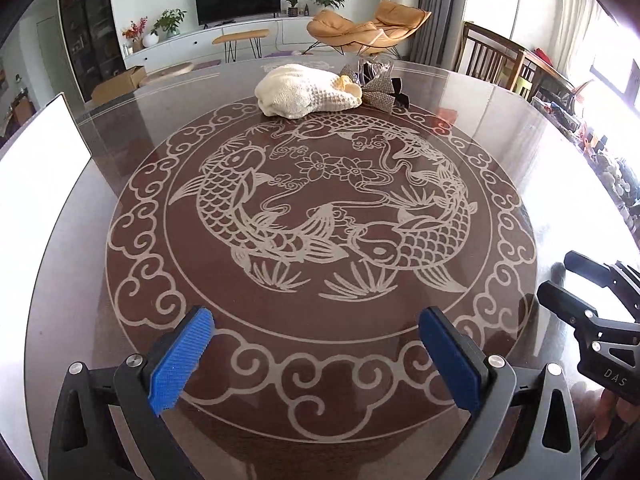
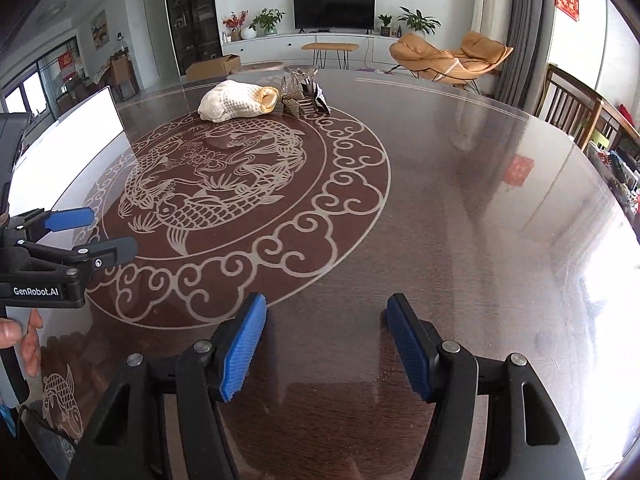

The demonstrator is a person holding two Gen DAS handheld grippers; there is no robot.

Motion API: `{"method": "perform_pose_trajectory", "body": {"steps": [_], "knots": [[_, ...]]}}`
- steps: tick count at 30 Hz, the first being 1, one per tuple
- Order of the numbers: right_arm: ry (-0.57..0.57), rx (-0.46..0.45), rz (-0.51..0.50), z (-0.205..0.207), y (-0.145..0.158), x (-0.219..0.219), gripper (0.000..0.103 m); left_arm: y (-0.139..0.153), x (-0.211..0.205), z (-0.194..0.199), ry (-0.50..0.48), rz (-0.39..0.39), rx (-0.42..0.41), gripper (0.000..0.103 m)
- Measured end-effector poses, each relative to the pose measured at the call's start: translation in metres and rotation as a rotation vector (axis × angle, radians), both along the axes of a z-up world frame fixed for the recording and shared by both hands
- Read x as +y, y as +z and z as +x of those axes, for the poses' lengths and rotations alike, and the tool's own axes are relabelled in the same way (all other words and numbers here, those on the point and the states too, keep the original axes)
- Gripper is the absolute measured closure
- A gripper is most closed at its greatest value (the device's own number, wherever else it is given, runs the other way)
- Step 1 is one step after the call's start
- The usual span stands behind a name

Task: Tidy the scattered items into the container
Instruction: 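Move both open grippers back over the table toward the glove and clip, then grasp the white knit glove with the left gripper while the right gripper grasps the rhinestone claw clip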

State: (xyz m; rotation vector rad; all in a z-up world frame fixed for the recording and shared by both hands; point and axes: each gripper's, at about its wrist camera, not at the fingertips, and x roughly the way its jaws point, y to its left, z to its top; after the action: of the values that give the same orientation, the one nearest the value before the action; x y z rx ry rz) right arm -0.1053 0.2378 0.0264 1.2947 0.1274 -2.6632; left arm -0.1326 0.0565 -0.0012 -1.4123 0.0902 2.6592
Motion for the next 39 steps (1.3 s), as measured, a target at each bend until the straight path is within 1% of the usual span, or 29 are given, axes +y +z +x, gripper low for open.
{"method": "perform_pose_trajectory", "body": {"steps": [1,2,4,7,39], "knots": [[-0.001,-0.001,0.008,-0.0010,-0.0009,-0.0018,0.038,-0.0007,0.0022,0.0012,-0.005,-0.014,0.008,0.000],[-0.001,-0.001,0.016,-0.0020,-0.0013,-0.0036,0.037,-0.0013,0.0020,0.0026,-0.009,-0.006,0.015,0.000],[0.001,-0.007,0.008,-0.0027,-0.0015,-0.0058,0.030,-0.0021,0.0022,0.0033,-0.012,-0.004,0.021,0.000],[0.011,-0.012,0.008,-0.0041,-0.0018,-0.0086,0.027,-0.0023,0.0022,0.0045,-0.009,-0.004,0.026,0.000],[0.012,-0.013,0.008,-0.0035,-0.0019,-0.0093,0.026,-0.0020,0.0015,0.0045,-0.010,-0.004,0.026,0.000]]}}
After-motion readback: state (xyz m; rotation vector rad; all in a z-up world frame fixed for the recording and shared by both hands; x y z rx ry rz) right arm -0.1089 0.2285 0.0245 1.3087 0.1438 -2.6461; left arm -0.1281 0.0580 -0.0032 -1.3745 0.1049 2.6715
